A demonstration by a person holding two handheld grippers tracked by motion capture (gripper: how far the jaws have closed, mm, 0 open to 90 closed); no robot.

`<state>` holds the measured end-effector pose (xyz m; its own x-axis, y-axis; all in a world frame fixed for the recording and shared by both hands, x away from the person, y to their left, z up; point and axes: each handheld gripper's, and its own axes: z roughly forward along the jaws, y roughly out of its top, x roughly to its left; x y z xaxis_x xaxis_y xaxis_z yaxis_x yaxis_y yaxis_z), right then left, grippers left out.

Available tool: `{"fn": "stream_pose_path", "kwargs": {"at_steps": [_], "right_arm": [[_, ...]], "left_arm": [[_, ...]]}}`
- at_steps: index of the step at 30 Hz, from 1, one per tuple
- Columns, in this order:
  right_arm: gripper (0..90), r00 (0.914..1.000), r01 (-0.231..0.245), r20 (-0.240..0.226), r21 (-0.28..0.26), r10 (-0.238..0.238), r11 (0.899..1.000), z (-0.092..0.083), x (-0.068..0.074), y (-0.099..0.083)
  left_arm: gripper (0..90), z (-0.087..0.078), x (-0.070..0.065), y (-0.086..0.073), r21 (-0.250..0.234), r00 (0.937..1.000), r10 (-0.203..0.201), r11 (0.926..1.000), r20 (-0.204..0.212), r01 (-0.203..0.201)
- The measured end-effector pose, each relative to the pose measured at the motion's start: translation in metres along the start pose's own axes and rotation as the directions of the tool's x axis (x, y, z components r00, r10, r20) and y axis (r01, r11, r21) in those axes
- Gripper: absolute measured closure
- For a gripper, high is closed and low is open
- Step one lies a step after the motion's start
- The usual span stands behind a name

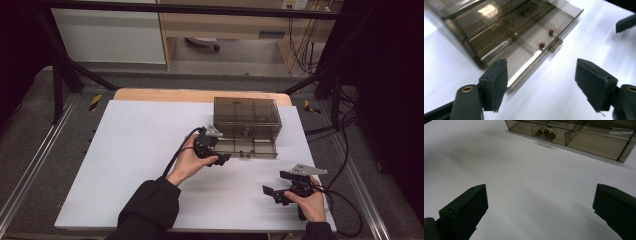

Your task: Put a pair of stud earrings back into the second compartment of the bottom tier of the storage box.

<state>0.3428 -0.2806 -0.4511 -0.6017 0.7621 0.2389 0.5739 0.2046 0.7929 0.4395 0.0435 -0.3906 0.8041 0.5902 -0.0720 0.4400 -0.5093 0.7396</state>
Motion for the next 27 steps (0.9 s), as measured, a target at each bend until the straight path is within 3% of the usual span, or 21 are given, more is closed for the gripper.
{"fn": "stream_pose_path", "kwargs": {"at_steps": [4,10,18,27], "right_arm": [[0.6,1.0,0.007,0.003,0.002,-0.007,1.0,0.0,0.0,0.0],[0.6,1.0,0.004,0.002,0.0,-0.004,1.0,0.0,-0.001,0.0],[0.6,1.0,0.005,0.004,0.003,-0.005,1.0,0.0,-0.001,0.0],[0.6,0.9999,0.006,0.01,0.003,-0.006,1.0,0.001,-0.001,0.0]], "left_arm": [[17.0,-0.012,0.004,-0.012,-0.017,0.9998,-0.002,0.9998,0.018,0.002],[11.3,-0.031,0.012,-0.036,-0.031,0.9999,-0.012,0.9994,0.007,0.012],[7.8,-0.052,0.024,-0.068,-0.043,0.9996,-0.007,0.9991,-0.026,0.006],[7.8,-0.078,0.036,-0.101,-0.055,0.9979,-0.028,0.9982,-0.059,0.025]]}}
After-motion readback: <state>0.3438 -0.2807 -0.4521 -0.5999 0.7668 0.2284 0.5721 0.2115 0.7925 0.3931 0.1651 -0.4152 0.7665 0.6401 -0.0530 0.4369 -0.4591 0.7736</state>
